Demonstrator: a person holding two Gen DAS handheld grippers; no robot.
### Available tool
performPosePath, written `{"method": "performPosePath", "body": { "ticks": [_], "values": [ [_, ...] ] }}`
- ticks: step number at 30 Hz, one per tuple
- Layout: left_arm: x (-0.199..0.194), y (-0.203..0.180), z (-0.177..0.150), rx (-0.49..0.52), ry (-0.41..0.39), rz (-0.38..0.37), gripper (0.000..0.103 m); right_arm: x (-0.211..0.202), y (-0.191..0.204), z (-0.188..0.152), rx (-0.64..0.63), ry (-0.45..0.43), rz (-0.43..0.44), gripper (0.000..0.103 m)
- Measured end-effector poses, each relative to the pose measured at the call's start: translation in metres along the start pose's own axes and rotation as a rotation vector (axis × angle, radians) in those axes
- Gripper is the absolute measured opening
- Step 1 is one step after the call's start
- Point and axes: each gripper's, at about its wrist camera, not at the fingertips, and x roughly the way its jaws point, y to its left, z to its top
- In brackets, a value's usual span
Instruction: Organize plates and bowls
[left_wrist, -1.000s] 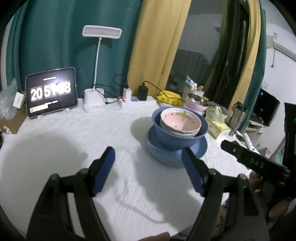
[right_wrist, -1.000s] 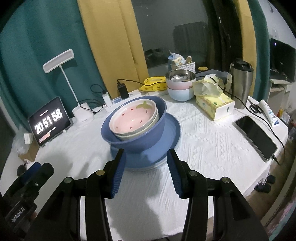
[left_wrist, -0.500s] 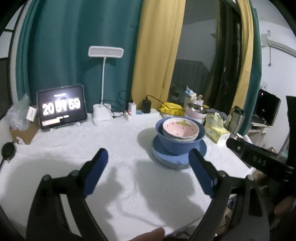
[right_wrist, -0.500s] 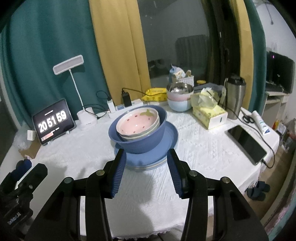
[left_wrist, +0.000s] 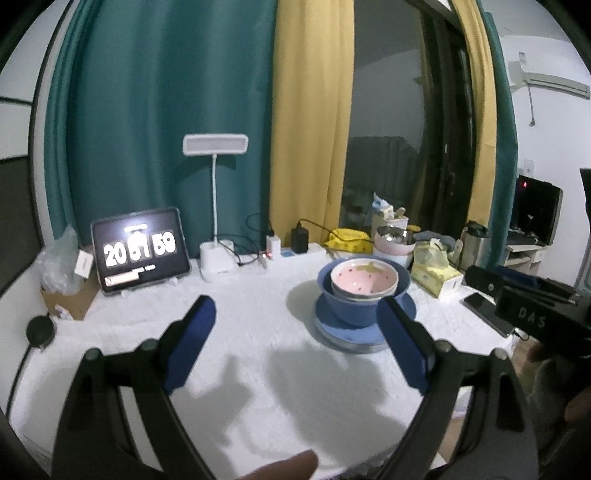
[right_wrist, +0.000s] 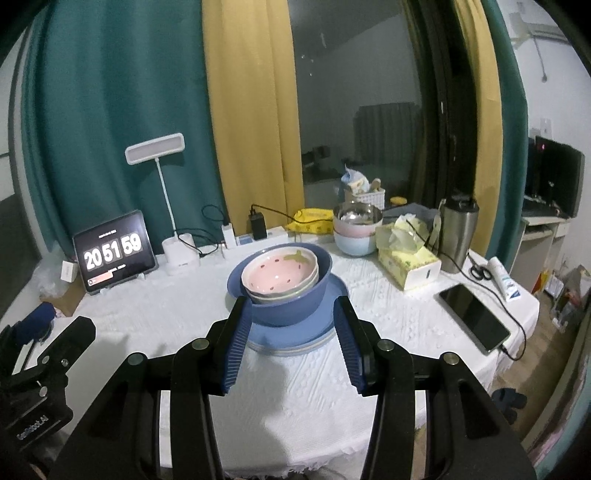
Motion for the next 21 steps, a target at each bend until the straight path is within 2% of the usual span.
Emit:
{"method": "performPosePath", "body": {
  "ticks": [12,13,15,21],
  "values": [
    [-0.033,-0.006,0.017,0.039,-0.096,0.003,0.090,-0.035,0.008,0.011,-0.044,-0.088,0.009,0.049],
    [-0.036,-0.006,0.018,0.042,-0.105,0.003,0.090,-0.039,0.008,0.012,-0.047,-0.098,0.011,0.049],
    [-0.041,-0.007,0.020,0.046,-0.121,0.011,0.090,-0.046,0.008,0.014,-0.049,-0.117,0.021,0.062],
    [-0.048,-0.003,0.025,0.047,-0.147,0.032,0.094,-0.056,0.012,0.018,-0.061,-0.139,0.030,0.065]
  ]
}}
